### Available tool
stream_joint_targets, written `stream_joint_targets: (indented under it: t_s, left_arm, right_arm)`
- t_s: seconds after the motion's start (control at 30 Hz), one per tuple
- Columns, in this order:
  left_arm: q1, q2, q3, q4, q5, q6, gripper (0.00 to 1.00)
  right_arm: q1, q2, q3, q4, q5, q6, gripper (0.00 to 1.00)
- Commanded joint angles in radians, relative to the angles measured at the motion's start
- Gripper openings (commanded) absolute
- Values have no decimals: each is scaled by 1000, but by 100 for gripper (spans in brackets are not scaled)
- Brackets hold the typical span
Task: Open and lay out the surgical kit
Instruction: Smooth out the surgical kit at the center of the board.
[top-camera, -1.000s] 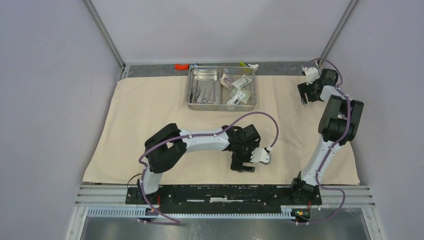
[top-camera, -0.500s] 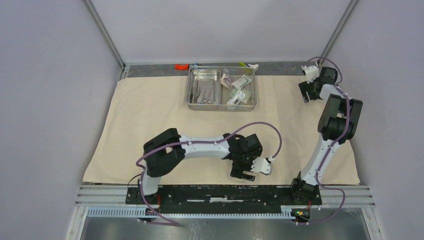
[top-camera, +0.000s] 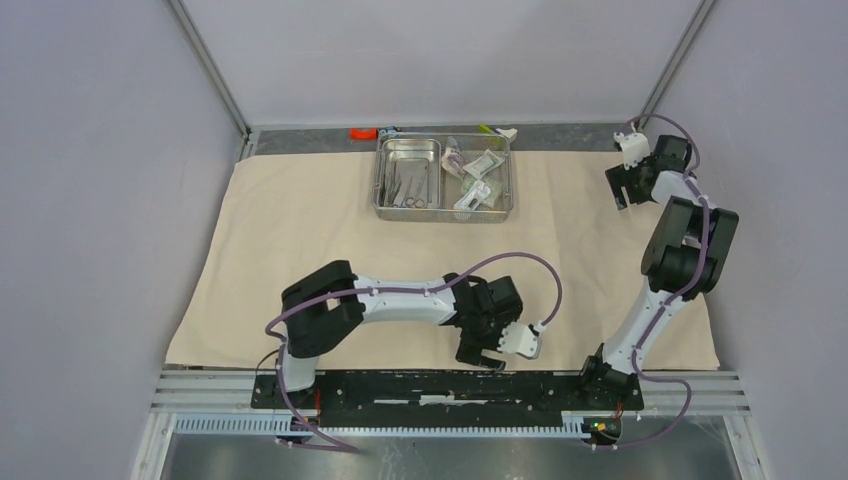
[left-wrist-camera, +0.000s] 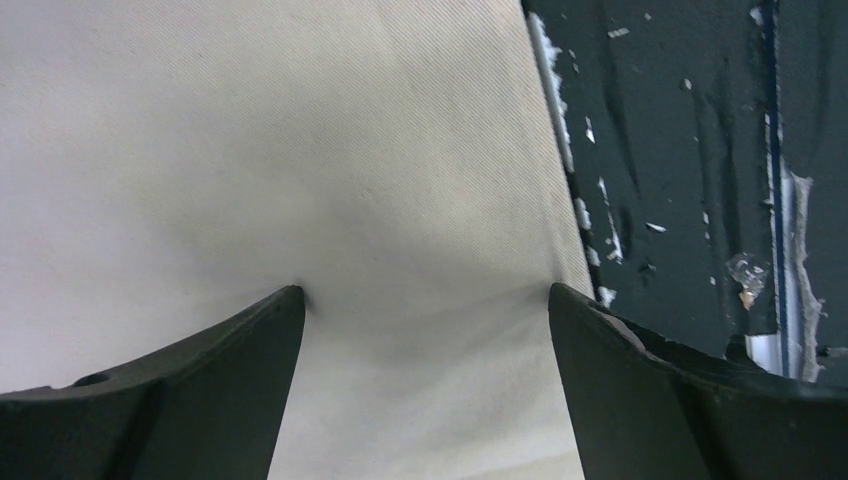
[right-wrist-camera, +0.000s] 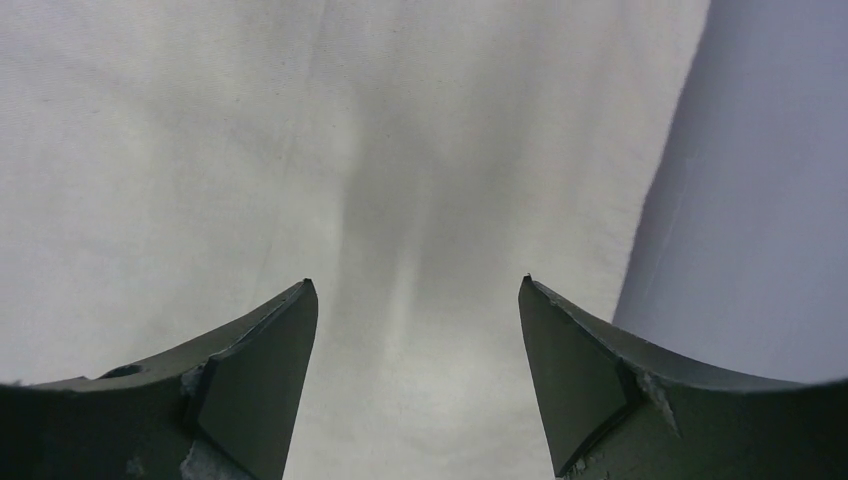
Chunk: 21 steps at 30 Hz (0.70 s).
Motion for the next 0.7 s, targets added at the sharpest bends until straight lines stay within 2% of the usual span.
stream_joint_targets:
  t_s: [0.0,0.13,0.3,0.43,0.67]
  left_arm:
    - [-16,-91,-31,-65,-29,-57,99]
    - [44,-177,-27,-48,-55,-86,100]
    - [222,-279,-34,-47,-5,-151,100]
    - [416,-353,-55,-41,5,-210,100]
    - [791,-417,-119,-9,-95,-289,100]
  right_arm:
    - [-10,-183,-31,-23,-129,-20,81]
    - [-10,-304,-142,-57,-231,-45,83]
    - [-10,-483,-373,-150,-323,-199,83]
    - [-10,-640,-563,-225,-318,-360,84]
    - [-11,-836,-773,-283,-194,-493,83]
